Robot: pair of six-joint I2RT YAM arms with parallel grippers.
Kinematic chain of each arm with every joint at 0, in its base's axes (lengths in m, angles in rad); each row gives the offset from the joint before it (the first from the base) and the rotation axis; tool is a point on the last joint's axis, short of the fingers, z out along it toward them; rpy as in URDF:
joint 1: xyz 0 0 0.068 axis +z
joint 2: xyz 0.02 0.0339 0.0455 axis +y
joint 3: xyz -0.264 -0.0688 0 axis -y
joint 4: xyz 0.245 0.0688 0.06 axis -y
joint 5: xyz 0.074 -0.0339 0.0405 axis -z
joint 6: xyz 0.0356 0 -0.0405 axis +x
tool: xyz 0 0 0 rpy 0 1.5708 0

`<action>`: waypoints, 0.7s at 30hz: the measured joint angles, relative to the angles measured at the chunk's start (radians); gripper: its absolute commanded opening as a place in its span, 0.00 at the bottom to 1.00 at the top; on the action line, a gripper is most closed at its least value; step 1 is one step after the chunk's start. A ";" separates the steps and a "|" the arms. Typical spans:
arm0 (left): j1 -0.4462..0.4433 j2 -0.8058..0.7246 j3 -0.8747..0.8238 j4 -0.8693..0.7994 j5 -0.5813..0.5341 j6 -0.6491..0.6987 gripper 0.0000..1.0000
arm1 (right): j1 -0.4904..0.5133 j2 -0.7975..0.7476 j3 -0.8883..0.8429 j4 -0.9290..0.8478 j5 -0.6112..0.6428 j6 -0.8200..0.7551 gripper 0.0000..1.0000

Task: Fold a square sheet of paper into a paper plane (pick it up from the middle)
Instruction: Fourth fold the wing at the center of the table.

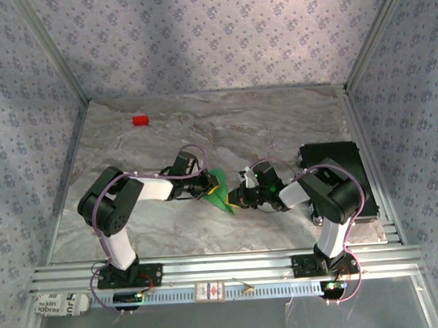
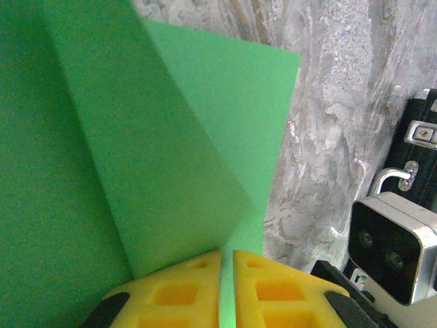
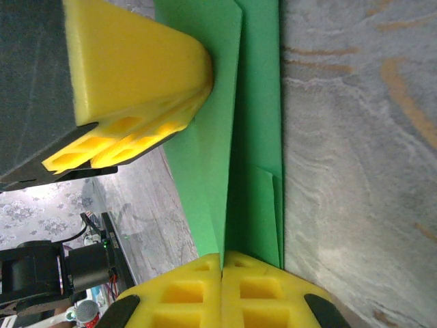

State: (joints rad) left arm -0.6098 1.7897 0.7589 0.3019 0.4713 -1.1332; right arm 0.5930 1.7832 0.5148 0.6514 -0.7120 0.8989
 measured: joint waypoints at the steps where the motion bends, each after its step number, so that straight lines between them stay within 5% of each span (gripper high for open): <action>1: 0.000 0.000 0.000 -0.003 0.000 0.001 0.12 | 0.000 0.000 0.000 0.000 0.000 0.000 0.04; 11: 0.000 -0.035 0.002 -0.022 -0.014 0.019 0.30 | 0.000 0.000 0.000 -0.001 0.000 0.001 0.04; 21: 0.000 -0.150 -0.027 -0.083 -0.095 0.042 0.14 | 0.000 0.000 -0.002 0.005 0.004 0.015 0.03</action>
State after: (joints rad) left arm -0.6098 1.6398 0.7319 0.2188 0.3767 -1.0916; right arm 0.5930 1.7828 0.5129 0.6559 -0.7078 0.9138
